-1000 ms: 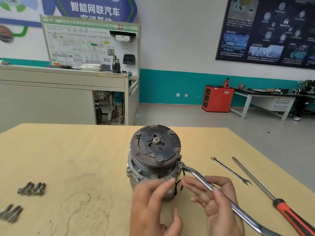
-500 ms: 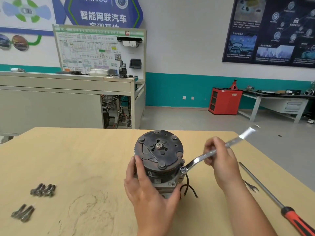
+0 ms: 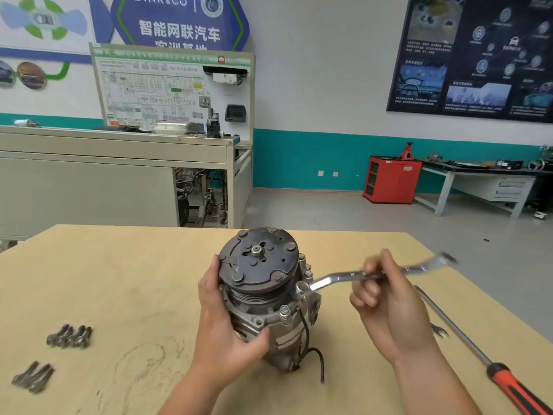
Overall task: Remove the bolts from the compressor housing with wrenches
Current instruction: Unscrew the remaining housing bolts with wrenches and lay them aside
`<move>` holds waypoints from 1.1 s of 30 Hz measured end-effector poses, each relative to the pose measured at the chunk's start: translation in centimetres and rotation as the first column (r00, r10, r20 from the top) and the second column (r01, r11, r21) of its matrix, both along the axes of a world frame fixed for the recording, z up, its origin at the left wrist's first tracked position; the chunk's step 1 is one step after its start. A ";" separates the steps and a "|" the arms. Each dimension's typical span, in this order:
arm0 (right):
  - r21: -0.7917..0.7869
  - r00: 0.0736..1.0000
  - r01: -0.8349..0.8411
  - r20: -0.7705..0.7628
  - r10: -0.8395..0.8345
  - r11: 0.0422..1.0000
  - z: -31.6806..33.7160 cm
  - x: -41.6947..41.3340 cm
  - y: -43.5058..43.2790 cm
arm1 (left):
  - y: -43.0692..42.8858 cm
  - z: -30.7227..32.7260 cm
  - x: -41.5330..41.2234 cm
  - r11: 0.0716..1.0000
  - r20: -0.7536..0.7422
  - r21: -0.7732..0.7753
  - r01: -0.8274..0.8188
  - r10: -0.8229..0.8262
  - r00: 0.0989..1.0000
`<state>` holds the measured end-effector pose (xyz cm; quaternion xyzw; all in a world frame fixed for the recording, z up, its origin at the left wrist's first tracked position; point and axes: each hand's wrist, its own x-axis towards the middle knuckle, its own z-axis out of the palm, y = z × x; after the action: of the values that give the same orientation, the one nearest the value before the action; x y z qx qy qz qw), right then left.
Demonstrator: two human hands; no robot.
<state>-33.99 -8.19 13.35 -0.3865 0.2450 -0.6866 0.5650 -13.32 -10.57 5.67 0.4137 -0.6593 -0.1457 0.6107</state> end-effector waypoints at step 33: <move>-0.209 0.535 0.065 -0.818 -0.210 0.976 -0.8 3.7 10.0 | 1.4 -1.1 -1.7 0.925 0.179 -0.344 -0.162 0.234 0.956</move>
<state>-30.27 1.81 12.55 -0.6878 0.4604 -0.4787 0.2930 -15.06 -9.13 4.56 0.3852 -0.6914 0.0739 0.6067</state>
